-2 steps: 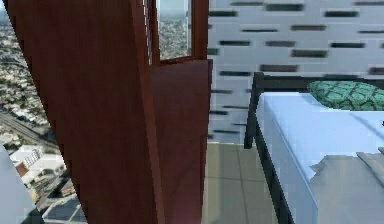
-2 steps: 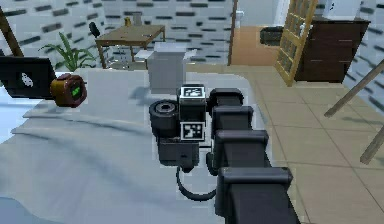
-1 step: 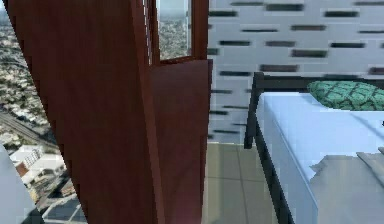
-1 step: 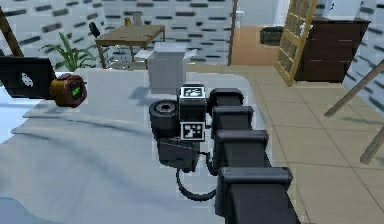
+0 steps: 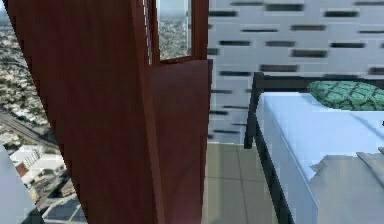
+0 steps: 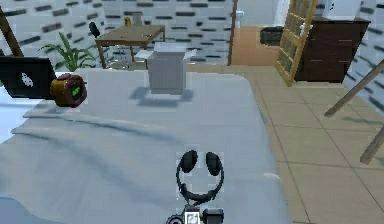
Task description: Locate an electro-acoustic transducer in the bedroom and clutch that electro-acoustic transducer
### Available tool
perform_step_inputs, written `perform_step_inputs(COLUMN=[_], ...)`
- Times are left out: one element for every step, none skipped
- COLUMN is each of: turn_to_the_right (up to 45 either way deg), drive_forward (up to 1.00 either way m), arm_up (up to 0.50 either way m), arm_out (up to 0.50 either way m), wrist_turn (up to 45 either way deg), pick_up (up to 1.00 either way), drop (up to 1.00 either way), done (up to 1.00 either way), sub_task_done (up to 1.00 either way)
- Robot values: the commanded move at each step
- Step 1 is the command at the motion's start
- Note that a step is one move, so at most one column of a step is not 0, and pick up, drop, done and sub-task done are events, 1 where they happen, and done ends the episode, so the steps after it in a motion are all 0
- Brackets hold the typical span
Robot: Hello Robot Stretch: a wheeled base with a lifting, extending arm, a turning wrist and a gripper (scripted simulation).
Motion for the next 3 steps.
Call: perform_step_inputs(turn_to_the_right=[0.0, 0.0, 0.0], drive_forward=[0.0, 0.0, 0.0], arm_up=[0.0, 0.1, 0.0], arm_out=[0.0, 0.0, 0.0], wrist_turn=[0.0, 0.0, 0.0], pick_up=[1.0, 0.0, 0.0], drop=[0.0, 0.0, 0.0], done=[0.0, 0.0, 1.0], sub_task_done=[0.0, 0.0, 0.0])
